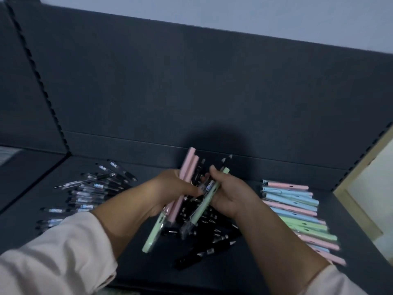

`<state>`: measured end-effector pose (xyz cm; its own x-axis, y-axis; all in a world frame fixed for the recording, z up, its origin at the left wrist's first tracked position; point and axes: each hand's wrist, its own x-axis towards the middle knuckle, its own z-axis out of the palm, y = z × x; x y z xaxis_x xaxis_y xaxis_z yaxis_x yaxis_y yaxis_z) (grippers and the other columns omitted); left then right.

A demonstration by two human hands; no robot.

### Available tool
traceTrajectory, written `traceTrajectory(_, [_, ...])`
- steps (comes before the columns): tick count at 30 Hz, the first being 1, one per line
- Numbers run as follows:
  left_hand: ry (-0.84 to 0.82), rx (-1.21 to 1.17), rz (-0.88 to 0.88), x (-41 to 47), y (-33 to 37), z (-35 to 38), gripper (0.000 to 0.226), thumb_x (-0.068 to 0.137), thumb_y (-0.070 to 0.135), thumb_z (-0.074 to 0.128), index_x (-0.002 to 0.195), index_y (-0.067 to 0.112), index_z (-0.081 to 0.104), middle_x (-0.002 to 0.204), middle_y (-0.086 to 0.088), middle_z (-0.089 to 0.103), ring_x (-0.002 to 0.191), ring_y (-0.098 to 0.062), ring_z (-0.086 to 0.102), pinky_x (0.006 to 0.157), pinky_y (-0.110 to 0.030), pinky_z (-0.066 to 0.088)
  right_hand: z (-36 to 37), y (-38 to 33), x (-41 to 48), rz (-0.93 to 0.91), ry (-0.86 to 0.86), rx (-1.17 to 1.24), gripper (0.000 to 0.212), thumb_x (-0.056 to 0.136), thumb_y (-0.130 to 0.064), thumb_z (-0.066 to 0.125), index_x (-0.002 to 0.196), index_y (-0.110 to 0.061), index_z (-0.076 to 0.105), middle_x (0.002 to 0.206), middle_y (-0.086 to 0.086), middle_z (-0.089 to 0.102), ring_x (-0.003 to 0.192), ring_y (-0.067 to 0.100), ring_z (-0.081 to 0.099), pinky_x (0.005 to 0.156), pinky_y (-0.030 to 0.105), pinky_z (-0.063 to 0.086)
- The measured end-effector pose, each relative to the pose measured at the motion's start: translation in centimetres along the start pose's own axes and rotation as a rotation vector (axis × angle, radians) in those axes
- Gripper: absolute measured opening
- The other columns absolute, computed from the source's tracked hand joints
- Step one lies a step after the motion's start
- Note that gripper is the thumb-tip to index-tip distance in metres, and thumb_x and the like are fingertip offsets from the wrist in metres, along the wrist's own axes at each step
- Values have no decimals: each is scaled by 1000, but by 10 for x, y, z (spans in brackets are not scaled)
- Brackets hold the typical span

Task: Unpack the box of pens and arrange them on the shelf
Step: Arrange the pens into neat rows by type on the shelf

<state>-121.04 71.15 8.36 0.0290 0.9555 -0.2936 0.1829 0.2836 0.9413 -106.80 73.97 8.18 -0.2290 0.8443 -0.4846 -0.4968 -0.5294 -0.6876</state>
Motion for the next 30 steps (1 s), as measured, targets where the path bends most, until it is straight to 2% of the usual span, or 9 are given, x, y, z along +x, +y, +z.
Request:
traceTrajectory(2, [44,27,17,0,-1,-14,27,66,8,83,84,10,63,72,-4,66,78,-21,62,64,-23,47,4,4,3,-8,21,-39,12,95,-19,56,94,-7,57,66,8,61,49,17,60,41,25,49])
traceTrajectory(5, [46,92,-12,-4,-3,-44,48,54,16,87,96,4,67,92,-13,71,91,-28,67,86,-35,54,7,5,12,-29,68,-113,17,96,-26,55,85,-13,59,66,3,58,54,13,53,35,18,40])
traceTrajectory(9, [32,135,-34,-17,-7,-80,45,53,15,86,94,6,69,87,-7,73,92,-25,66,89,-31,49,26,13,21,-35,41,-186,12,96,-17,54,86,-14,59,68,2,53,59,12,49,36,19,38])
traceTrajectory(12, [36,186,-41,-29,-10,-106,34,53,15,86,82,9,68,72,-1,69,79,-21,66,75,-24,49,50,27,27,-18,-3,-271,13,95,-5,53,83,-12,57,67,5,51,58,13,49,38,19,40])
traceTrajectory(16, [285,144,-24,-40,-18,-149,20,75,8,77,73,12,58,52,4,56,54,-13,50,45,-14,38,81,48,39,38,30,-254,7,94,-1,54,88,-6,55,73,9,54,62,14,53,40,19,46])
traceTrajectory(20, [542,-35,-24,-50,-35,-203,20,79,13,75,82,9,55,67,-7,51,62,-20,46,56,-25,38,108,74,54,105,77,-140,11,95,0,52,84,-1,52,80,13,53,66,17,52,37,18,46])
traceTrajectory(25, [540,-132,-61,-61,-54,-234,20,79,16,76,85,9,58,78,-14,58,75,-23,51,69,-31,42,136,101,62,139,82,-107,16,97,-10,54,83,-3,51,73,14,54,60,20,53,37,25,51])
traceTrajectory(27, [522,-171,-68,-63,-59,-235,21,77,13,76,85,8,58,78,-13,58,75,-23,51,71,-31,43,143,105,62,145,96,-89,19,98,-18,52,85,-4,51,75,15,55,62,23,56,43,30,55])
traceTrajectory(30, [450,-220,-87,-65,-61,-228,21,76,7,76,89,5,59,71,-9,64,66,-21,57,68,-29,47,152,104,60,163,42,-31,28,102,-19,42,80,-4,50,82,17,54,74,29,57,75,40,50])
